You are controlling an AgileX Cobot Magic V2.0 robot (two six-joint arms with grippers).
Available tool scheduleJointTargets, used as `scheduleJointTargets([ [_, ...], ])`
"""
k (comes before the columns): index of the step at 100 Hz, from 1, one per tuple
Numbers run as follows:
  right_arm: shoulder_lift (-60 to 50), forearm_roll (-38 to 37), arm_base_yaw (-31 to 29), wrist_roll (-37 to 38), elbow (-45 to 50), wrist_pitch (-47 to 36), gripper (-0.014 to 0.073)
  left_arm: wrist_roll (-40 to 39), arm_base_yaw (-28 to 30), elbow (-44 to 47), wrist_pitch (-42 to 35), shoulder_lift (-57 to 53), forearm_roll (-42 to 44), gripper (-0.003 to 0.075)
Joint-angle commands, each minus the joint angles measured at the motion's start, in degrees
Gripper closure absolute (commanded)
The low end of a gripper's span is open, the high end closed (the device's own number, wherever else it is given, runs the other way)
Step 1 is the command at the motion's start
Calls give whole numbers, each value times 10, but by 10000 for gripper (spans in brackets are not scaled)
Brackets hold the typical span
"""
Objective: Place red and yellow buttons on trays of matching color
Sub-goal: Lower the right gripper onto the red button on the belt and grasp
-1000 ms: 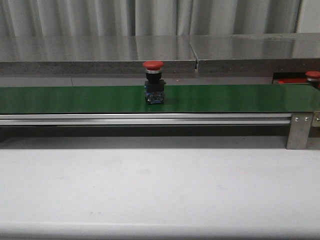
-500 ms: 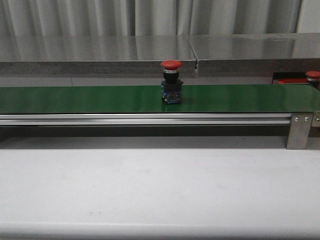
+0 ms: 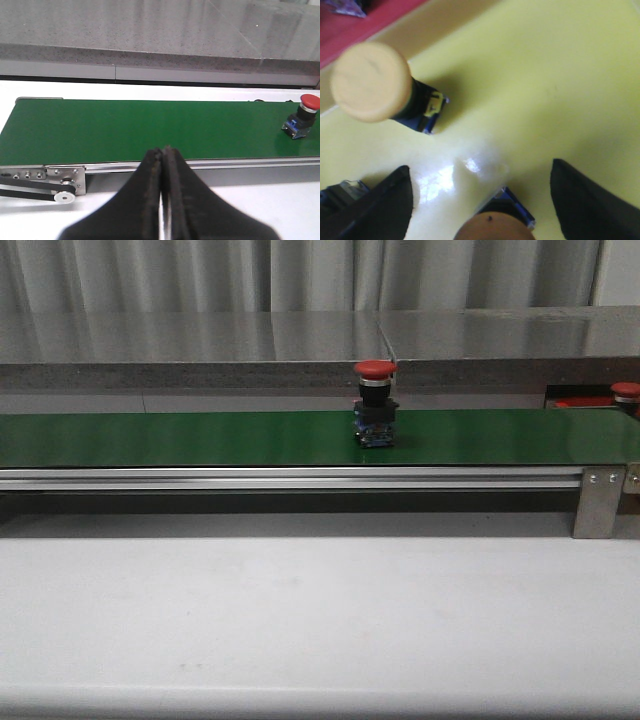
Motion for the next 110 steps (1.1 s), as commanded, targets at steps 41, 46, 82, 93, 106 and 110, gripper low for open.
scheduleJointTargets([
  [41, -179, 9, 174, -128, -61, 110, 11, -4, -3, -16, -37, 0, -13, 739],
  [46, -178, 9, 203, -143, -64, 125, 11, -4, -3, -16, -37, 0, -13, 739],
  [82, -150, 9, 352, -169, -75, 109, 11, -4, -3, -16, -37, 0, -13, 739],
  [93, -116, 10, 373, -169, -94, 110, 11, -4, -3, -16, -37, 0, -13, 739],
  [106, -71, 13, 400, -169, -126, 113, 11, -4, -3, -16, -37, 0, -13, 739],
  [110, -57, 15, 409, -169, -136, 113, 11, -4, -3, -16, -37, 0, -13, 739],
])
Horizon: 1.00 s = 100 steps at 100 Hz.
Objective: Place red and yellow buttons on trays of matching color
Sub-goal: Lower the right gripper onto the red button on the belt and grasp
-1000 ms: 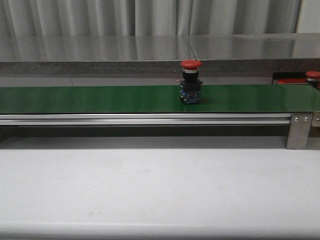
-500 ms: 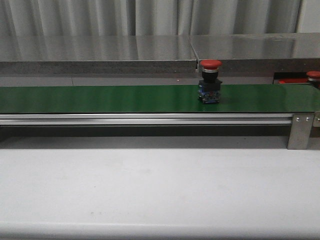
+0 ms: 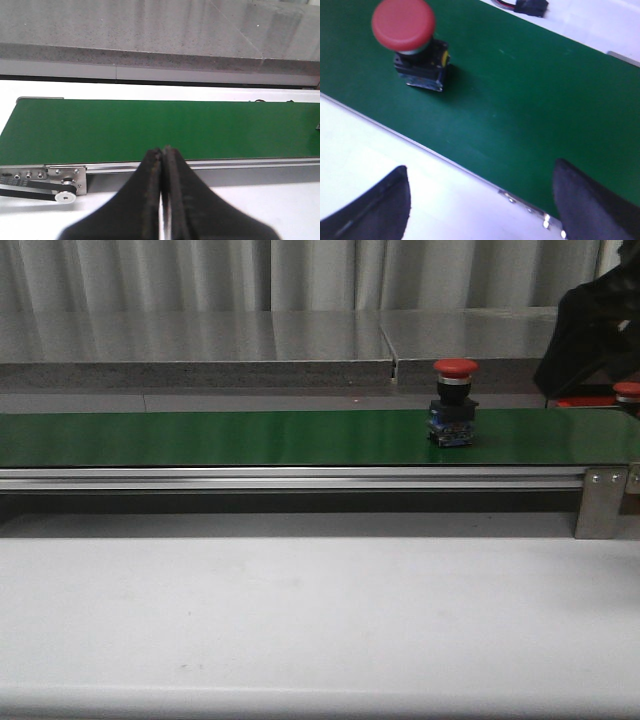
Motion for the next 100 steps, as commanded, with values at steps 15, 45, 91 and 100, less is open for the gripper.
scheduleJointTargets([
  [15, 47, 34, 33, -7, -75, -25, 11, -4, -3, -16, -37, 0, -13, 739],
  [45, 118, 59, 37, -7, -150, -34, 15, -4, -3, -16, -37, 0, -13, 739],
  [91, 128, 59, -3, 4, -193, 16, 461, -4, -3, -16, -37, 0, -13, 739],
  [100, 121, 59, -37, 11, -219, 25, 461, -4, -3, -16, -37, 0, -13, 739],
])
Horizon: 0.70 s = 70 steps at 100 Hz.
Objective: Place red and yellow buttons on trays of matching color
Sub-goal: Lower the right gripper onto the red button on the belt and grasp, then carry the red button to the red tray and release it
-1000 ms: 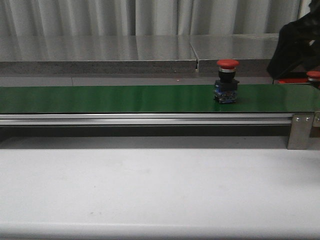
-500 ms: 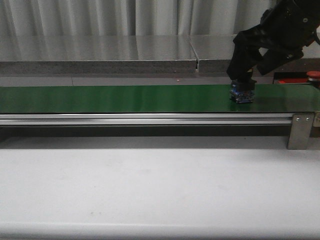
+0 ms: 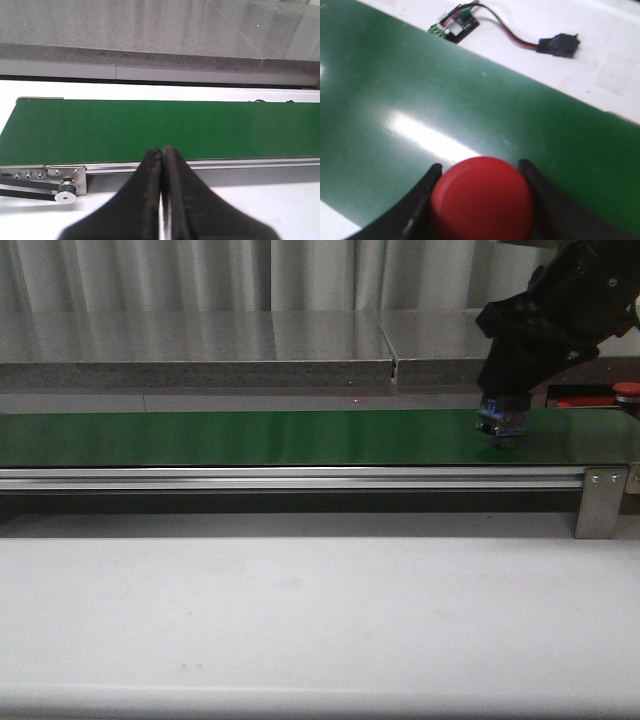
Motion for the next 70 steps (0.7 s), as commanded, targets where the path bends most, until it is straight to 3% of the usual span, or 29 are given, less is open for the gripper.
scheduleJointTargets([
  [1, -43, 13, -37, 7, -45, -11, 461, -4, -3, -16, -37, 0, -13, 739],
  [38, -26, 13, -210, 10, -165, -19, 461, -4, -3, -16, -37, 0, -13, 739],
  [70, 102, 10, -250, 10, -277, -19, 461, -4, -3, -16, -37, 0, -13, 739],
])
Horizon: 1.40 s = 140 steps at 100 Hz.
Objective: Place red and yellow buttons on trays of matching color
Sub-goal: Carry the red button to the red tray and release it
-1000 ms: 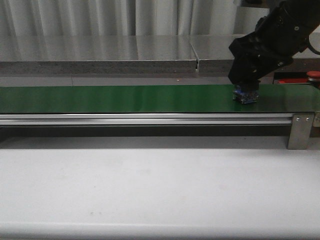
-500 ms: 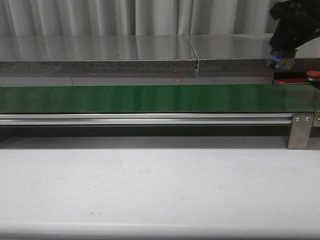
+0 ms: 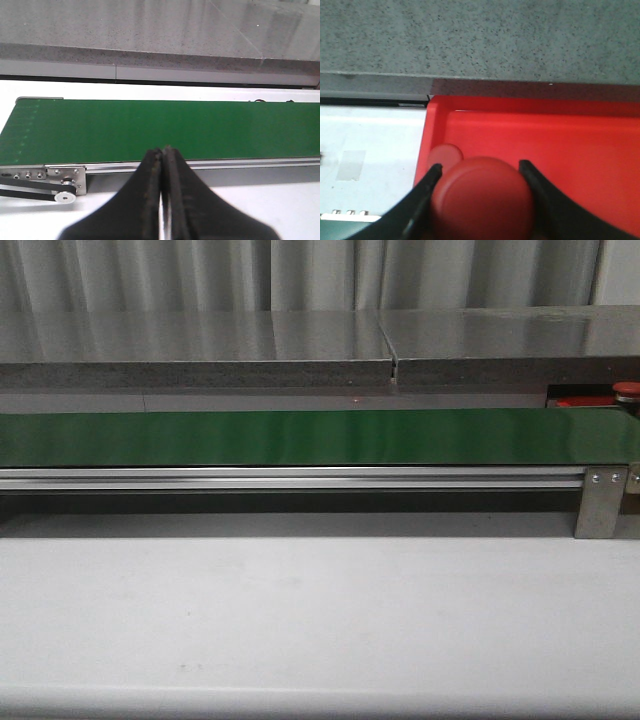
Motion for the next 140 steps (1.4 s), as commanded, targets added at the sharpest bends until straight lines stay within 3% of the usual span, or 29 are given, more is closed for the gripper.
scheduleJointTargets([
  [1, 7, 10, -4, -1, -51, -29, 461, -4, -3, -16, -37, 0, -13, 739],
  [41, 121, 9, -4, -1, -124, -57, 461, -4, -3, -16, -37, 0, -13, 739],
  [140, 178, -1, -4, -1, -129, -55, 457, -4, -3, -16, -37, 0, -13, 739],
])
